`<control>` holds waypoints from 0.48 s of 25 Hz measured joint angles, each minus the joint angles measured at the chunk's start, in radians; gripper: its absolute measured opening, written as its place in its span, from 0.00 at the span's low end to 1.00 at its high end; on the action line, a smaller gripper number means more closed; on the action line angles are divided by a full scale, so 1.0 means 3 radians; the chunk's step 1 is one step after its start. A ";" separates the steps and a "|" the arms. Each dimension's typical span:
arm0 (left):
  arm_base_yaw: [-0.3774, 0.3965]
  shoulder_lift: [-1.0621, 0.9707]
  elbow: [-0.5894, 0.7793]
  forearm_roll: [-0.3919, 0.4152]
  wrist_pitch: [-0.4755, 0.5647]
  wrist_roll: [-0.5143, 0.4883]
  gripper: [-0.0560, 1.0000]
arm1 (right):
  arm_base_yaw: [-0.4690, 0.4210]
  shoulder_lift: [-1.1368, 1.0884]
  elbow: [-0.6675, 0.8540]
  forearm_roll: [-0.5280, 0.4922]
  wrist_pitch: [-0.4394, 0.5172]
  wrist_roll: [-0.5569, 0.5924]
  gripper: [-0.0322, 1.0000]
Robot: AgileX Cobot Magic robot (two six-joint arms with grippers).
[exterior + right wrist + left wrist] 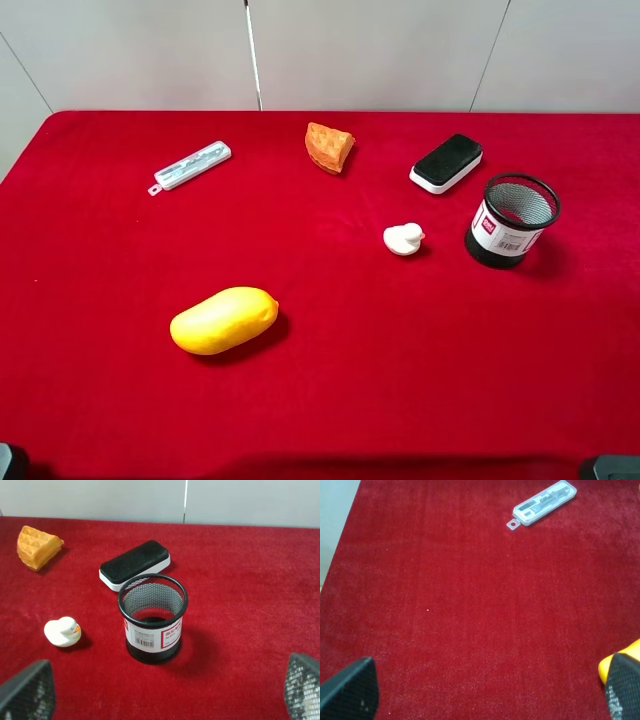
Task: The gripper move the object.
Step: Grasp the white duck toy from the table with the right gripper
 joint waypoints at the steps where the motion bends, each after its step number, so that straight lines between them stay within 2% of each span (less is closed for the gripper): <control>1: 0.0000 0.0000 0.0000 0.0000 0.0000 0.0000 0.90 | 0.0000 0.0000 0.0000 0.0000 0.0000 0.0000 0.70; 12: 0.0000 0.0000 0.0000 0.0000 0.0000 0.0000 0.90 | 0.0000 0.0000 0.0000 0.0026 -0.0015 0.0047 0.70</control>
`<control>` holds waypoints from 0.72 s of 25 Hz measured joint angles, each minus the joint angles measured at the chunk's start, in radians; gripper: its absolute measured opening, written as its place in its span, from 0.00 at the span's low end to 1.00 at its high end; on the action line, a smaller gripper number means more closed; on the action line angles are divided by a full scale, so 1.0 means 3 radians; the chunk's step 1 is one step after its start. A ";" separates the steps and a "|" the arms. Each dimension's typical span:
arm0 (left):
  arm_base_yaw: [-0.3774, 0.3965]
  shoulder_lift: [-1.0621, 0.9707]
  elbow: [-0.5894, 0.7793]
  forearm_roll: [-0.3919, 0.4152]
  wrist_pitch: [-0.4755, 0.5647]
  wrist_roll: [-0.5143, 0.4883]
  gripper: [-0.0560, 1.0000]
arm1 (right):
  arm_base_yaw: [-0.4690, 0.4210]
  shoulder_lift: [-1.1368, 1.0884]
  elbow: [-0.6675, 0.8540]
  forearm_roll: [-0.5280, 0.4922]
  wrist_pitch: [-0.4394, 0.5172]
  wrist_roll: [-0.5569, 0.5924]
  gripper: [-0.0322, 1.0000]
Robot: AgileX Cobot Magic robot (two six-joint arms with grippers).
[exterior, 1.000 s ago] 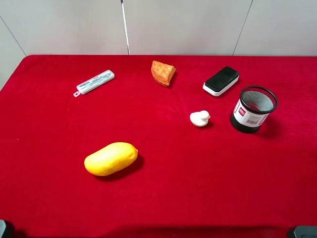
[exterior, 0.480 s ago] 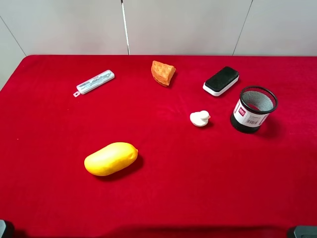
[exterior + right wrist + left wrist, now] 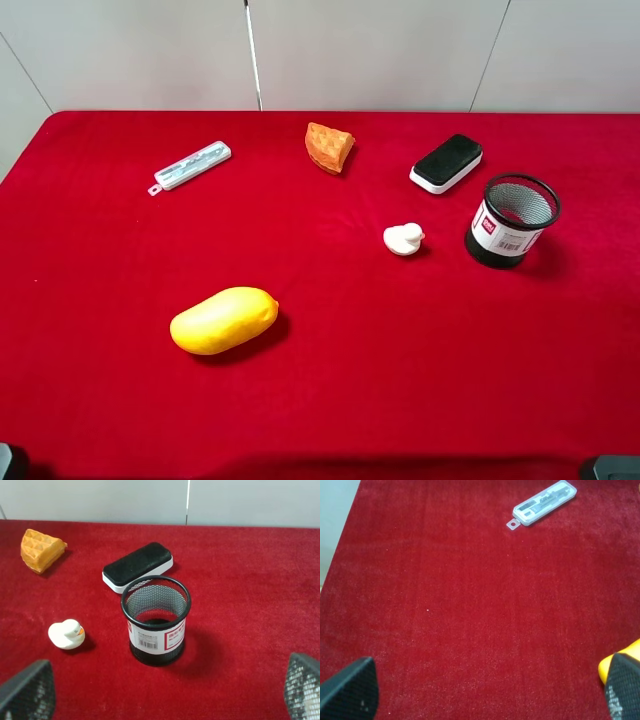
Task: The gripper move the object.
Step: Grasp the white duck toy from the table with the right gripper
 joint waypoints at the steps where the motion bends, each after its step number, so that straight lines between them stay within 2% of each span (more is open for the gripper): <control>1: 0.0000 0.0000 0.0000 0.0000 0.0000 0.0000 0.90 | 0.0000 0.0000 0.0000 0.0003 -0.0017 0.0030 0.70; 6: 0.0000 0.0000 0.0000 0.0000 0.0000 0.0000 0.90 | 0.0000 0.0075 -0.0012 0.0010 -0.0033 0.0151 0.70; 18: 0.0000 0.0000 0.0000 0.0000 0.0000 0.0000 0.90 | 0.0000 0.0710 -0.0207 0.0113 -0.0059 0.0099 0.70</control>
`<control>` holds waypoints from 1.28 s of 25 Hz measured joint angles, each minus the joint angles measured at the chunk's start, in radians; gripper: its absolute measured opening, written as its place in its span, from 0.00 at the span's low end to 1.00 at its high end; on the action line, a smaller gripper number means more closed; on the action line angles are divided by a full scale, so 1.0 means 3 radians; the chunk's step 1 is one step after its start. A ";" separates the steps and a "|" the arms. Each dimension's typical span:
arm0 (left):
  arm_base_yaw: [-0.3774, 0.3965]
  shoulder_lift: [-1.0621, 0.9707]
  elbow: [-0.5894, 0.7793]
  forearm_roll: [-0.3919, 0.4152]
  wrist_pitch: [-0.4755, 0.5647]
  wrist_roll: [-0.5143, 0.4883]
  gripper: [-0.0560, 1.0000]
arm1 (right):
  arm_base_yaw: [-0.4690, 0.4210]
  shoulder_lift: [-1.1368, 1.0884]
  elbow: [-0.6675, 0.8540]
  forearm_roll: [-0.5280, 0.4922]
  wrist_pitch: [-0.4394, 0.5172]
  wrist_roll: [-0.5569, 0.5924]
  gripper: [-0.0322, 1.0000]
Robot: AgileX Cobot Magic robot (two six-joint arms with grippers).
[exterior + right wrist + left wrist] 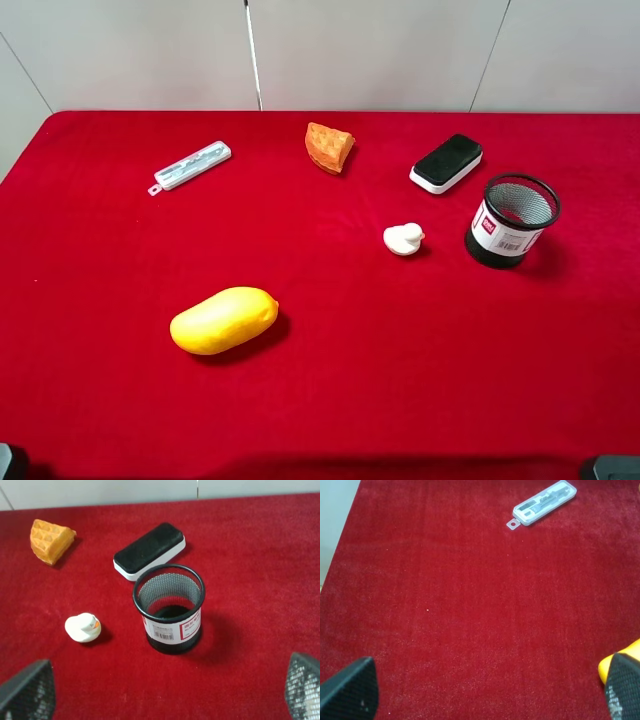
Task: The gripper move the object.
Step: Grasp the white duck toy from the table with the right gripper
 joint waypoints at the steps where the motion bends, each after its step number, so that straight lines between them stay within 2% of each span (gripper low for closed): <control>1: 0.0000 0.0000 0.0000 0.0000 0.0000 0.0000 0.90 | 0.0000 0.0045 -0.0026 0.0000 0.0000 -0.0016 0.70; 23: 0.0000 0.0000 0.0000 0.0000 0.0000 0.0004 0.90 | 0.0028 0.0911 -0.0352 0.0069 -0.0046 -0.0466 0.70; 27: 0.0000 0.0000 0.0000 0.0000 0.0000 0.0004 0.90 | 0.0286 0.1081 -0.0380 -0.0002 -0.0094 -0.0464 0.70; 32: 0.0000 0.0000 0.0000 0.0000 0.0000 0.0004 0.90 | 0.0781 0.1486 -0.0549 -0.0229 -0.0273 -0.0253 0.70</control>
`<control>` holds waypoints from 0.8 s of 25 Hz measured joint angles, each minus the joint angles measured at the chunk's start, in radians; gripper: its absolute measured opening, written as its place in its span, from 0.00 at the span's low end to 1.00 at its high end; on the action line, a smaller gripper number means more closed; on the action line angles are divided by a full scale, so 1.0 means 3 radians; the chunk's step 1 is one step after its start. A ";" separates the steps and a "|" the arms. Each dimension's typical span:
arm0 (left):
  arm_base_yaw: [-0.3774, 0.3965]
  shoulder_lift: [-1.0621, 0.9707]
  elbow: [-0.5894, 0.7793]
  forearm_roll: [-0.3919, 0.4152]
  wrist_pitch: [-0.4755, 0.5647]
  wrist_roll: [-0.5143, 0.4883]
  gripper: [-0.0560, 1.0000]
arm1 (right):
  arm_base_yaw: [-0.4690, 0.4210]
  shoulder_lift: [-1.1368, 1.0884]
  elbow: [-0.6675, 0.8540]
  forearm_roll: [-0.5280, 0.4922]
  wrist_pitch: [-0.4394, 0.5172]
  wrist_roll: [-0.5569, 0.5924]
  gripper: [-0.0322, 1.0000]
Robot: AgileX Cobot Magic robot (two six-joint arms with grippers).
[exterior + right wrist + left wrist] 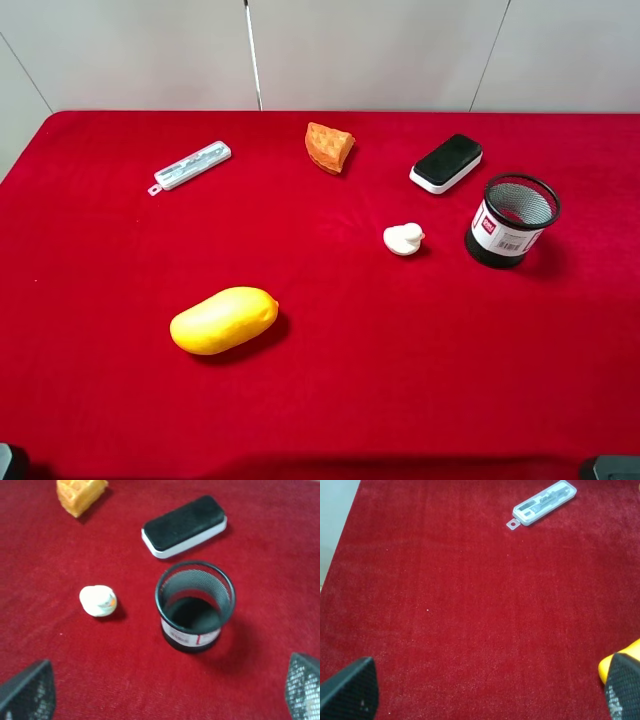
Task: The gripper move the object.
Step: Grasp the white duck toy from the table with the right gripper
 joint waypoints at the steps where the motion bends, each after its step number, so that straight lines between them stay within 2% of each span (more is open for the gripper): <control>1: 0.0000 0.0000 0.0000 0.0000 0.0000 0.0000 0.90 | 0.0101 0.0089 -0.0041 -0.0040 -0.0042 0.0035 0.70; 6: 0.0000 0.0000 0.0000 0.0000 0.0000 0.0000 0.90 | 0.0498 0.0625 -0.0228 -0.0151 -0.0255 0.0104 0.70; 12: 0.0000 0.0000 0.0000 0.0000 0.0000 0.0000 0.90 | 0.0844 0.1216 -0.0496 -0.0237 -0.0436 0.0107 0.70; 20: 0.0000 0.0000 0.0000 0.0000 0.0000 0.0000 0.90 | 0.1146 0.1897 -0.0914 -0.0367 -0.0476 0.0107 0.70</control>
